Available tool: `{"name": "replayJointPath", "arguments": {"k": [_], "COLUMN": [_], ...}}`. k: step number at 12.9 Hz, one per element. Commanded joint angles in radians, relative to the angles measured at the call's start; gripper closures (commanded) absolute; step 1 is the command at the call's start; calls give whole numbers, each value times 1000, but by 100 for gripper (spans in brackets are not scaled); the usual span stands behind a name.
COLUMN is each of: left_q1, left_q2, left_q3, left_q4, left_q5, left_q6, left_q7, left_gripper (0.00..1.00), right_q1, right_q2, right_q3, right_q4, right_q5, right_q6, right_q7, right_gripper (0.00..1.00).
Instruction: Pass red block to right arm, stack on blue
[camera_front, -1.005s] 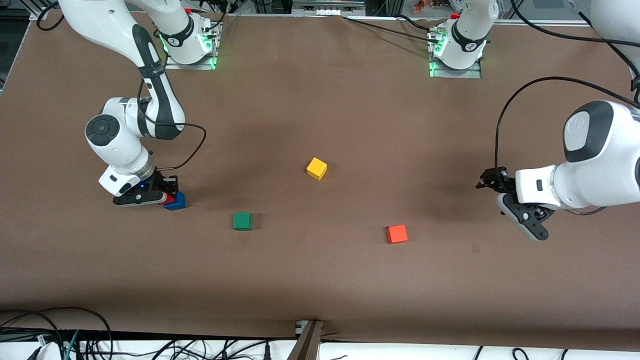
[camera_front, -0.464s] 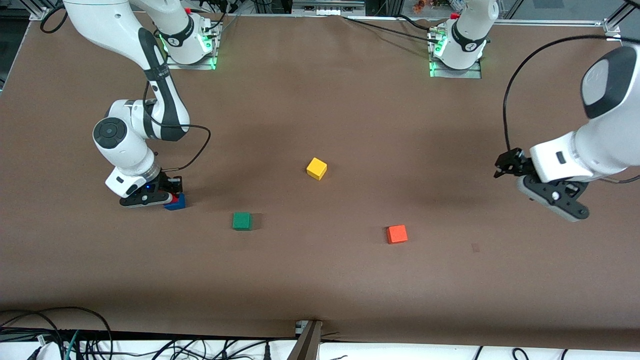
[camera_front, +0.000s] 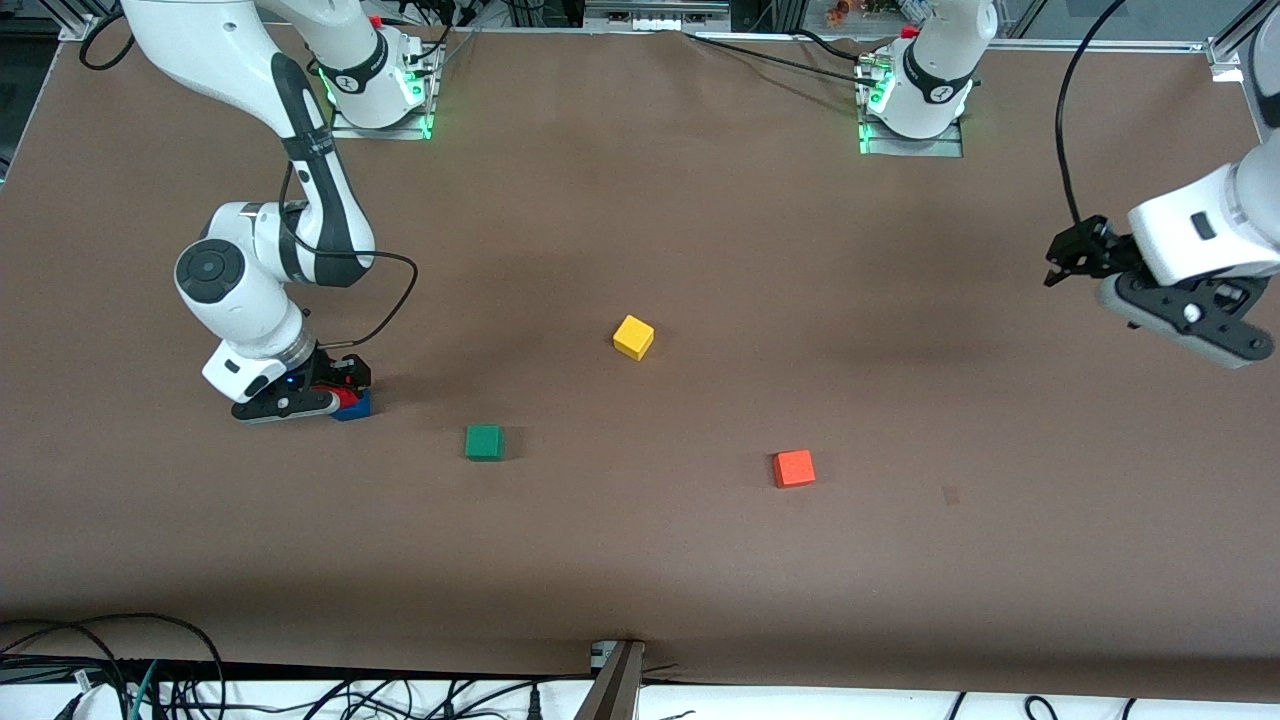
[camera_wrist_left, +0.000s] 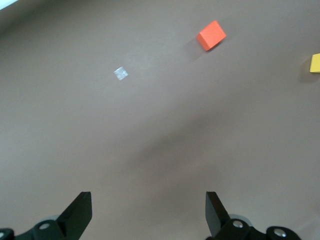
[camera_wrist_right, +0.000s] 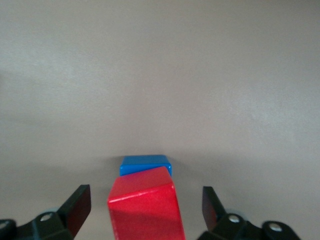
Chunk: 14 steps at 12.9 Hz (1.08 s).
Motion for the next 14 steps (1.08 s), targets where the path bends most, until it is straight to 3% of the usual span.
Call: {"name": "replayJointPath", "arguments": {"k": [1, 3, 4, 5, 6, 8, 12, 14], "left_q1": [-169, -243, -280, -292, -296, -338, -345, -343], "left_q2": [-59, -129, -190, -253, -285, -292, -290, -287], "left_q3": [226, 355, 427, 452, 458, 472, 495, 492], "left_q4": [-37, -110, -195, -287, -328, -322, -314, -303], "left_q5": [-27, -99, -107, -105, -99, -32, -35, -39], "left_q6": [11, 102, 207, 281, 290, 253, 210, 166], "left_q7": [-13, -14, -14, -13, -10, -22, -75, -102], "left_gripper": [0, 0, 0, 0, 0, 0, 0, 0], "right_q1": [-4, -4, -4, -4, -4, -4, -2, -4], "right_q2": [-37, -49, -52, -52, -52, -52, -57, -70], "right_q3": [-7, -25, -28, -34, -42, -51, -77, -71], "right_q4": [124, 205, 246, 292, 344, 446, 624, 659], "right_q5": [-8, -9, -9, -9, -9, -12, -14, -17], "right_q6": [-235, -387, -458, -538, -627, -774, -1026, -1106], "right_q7": [4, -4, -5, -5, -4, -4, 10, 28], "right_gripper": [0, 0, 0, 0, 0, 0, 0, 0]}}
